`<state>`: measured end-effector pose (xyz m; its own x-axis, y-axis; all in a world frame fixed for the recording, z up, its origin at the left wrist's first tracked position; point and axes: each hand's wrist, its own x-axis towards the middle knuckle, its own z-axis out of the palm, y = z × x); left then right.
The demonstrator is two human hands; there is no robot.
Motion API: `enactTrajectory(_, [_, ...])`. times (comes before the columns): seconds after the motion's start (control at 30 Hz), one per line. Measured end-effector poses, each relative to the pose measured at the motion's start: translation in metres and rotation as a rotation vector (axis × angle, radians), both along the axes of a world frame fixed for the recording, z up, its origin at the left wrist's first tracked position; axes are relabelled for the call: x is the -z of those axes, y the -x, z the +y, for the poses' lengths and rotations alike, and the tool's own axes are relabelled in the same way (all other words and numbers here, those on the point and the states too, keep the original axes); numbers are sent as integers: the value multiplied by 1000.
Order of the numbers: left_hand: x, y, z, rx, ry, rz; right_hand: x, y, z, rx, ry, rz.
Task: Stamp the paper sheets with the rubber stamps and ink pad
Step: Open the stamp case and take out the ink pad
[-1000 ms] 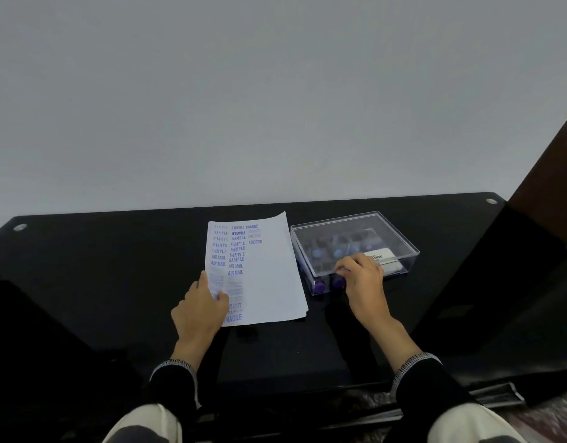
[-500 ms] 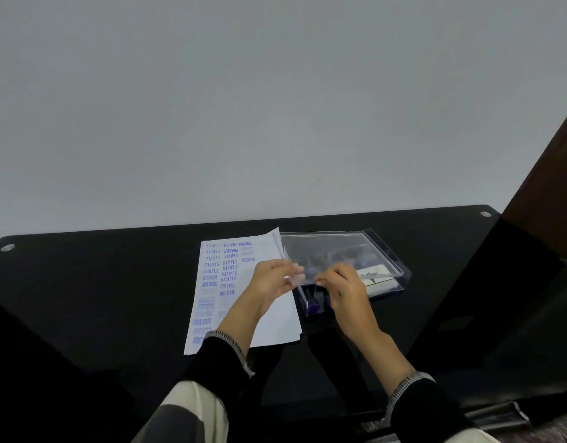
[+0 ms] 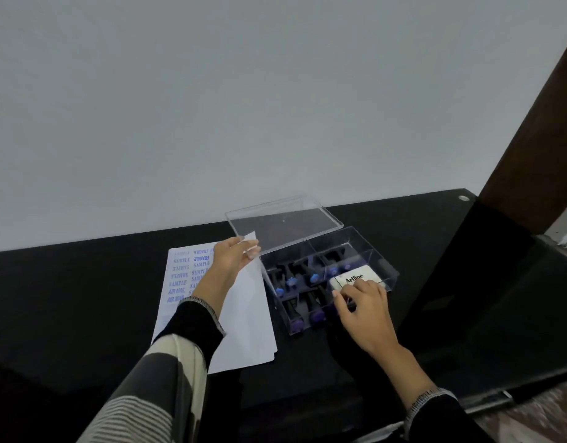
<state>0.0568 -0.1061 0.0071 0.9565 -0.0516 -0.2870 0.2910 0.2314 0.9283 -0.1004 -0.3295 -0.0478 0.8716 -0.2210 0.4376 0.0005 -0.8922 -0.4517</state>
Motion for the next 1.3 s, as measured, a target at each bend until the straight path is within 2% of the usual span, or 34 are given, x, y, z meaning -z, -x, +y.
enactTrajectory(0.1, [12, -12, -5, 26, -59, 10, 8, 9, -5, -23, -33, -53])
enactTrajectory(0.33, [34, -28, -24, 83, -161, 54, 15, 9, -12, -64, -68, -48])
enactTrajectory(0.5, [34, -35, -41, 54, -438, -47, 17, 9, -14, -69, -67, -45])
enactTrajectory(0.63, [33, -45, -41, 87, -583, -77, 17, 9, -14, -70, -66, -56])
enactTrajectory(1.07, [39, -44, -49, 85, -470, -71, 17, 3, -7, -45, -86, -60])
enactTrajectory(1.23, [27, -22, -43, 58, -449, -204, 15, 0, -6, -56, -108, -42])
enactTrajectory(1.3, [25, -10, -33, -6, -519, -300, 14, -5, -4, -51, -112, -40])
